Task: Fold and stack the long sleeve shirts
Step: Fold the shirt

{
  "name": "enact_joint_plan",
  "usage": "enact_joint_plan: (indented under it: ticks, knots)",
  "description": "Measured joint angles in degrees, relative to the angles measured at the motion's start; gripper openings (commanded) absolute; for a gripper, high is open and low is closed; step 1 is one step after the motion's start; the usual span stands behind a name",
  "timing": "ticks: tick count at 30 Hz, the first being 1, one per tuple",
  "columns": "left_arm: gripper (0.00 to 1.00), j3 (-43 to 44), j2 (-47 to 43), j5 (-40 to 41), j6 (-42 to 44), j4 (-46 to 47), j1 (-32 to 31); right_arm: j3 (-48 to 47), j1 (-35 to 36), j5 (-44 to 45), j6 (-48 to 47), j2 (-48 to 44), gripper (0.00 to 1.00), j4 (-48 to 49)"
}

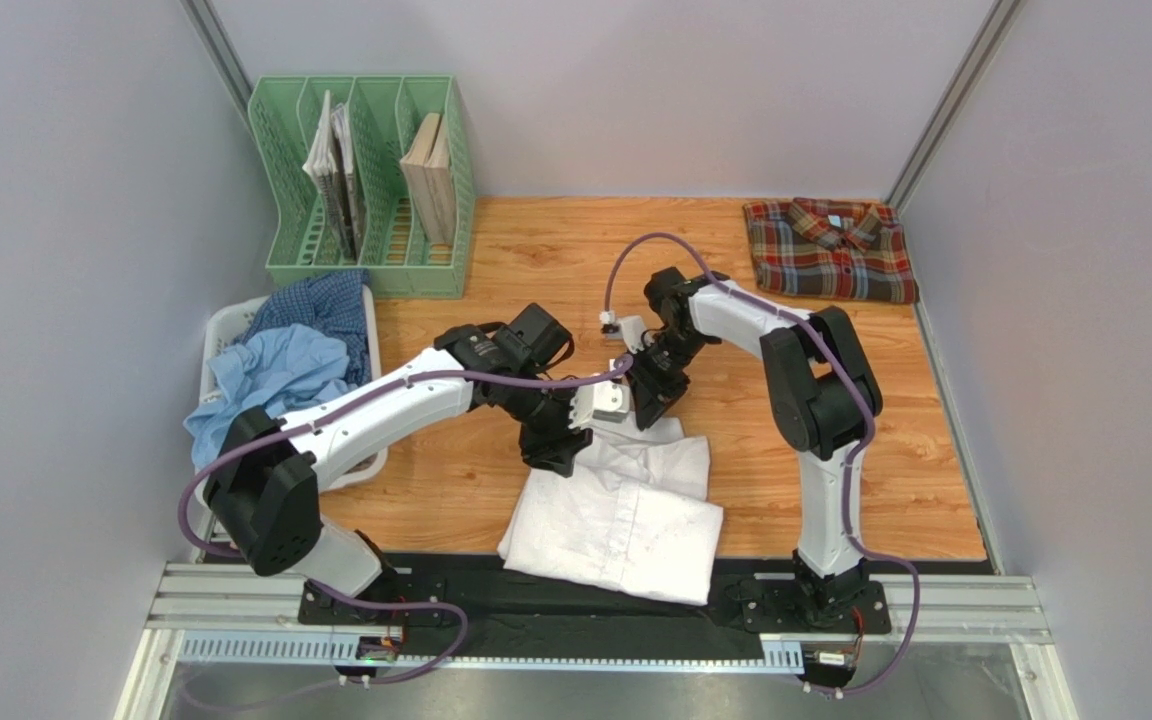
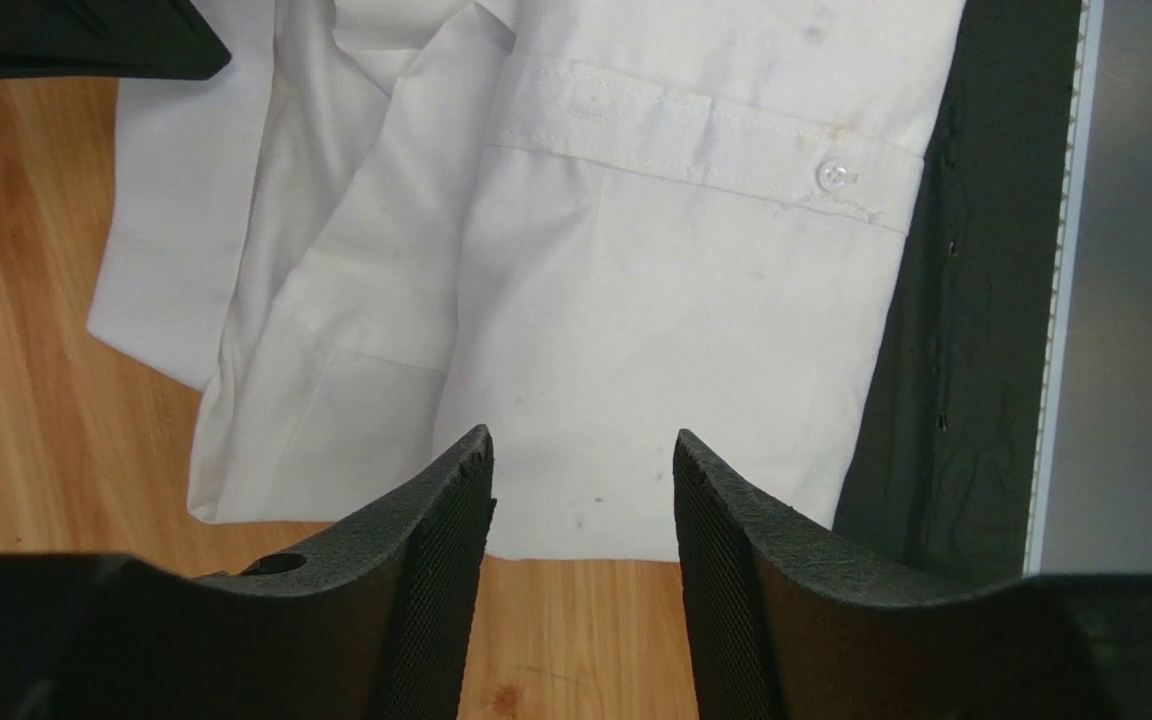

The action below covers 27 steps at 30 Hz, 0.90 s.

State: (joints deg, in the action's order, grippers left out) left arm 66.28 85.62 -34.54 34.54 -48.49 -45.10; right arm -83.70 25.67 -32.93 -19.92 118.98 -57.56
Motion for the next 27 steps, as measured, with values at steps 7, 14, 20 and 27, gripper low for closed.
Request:
enact_joint_plan:
  ticks: [7, 14, 20, 27]
  knots:
    - [0.56, 4.5, 7.9, 1.3, 0.5, 3.7, -2.7, -2.1, -4.2, 1.2, 3.4, -3.5, 0.38, 1.9]
    - [0.56, 4.7, 14.1, 2.6, 0.5, 5.8, -4.3, 2.2, -4.1, -8.8, 7.9, -10.9, 0.30, 3.7]
    - [0.54, 4.7, 16.7, 3.4, 0.4, 6.9, -5.7, 13.3, -3.9, -18.4, 13.3, -11.8, 0.27, 7.3]
    - [0.29, 4.6, 18.3, 3.8, 0.1, 7.6, -6.1, 13.3, -4.0, -21.3, 13.9, -3.4, 0.24, 10.8]
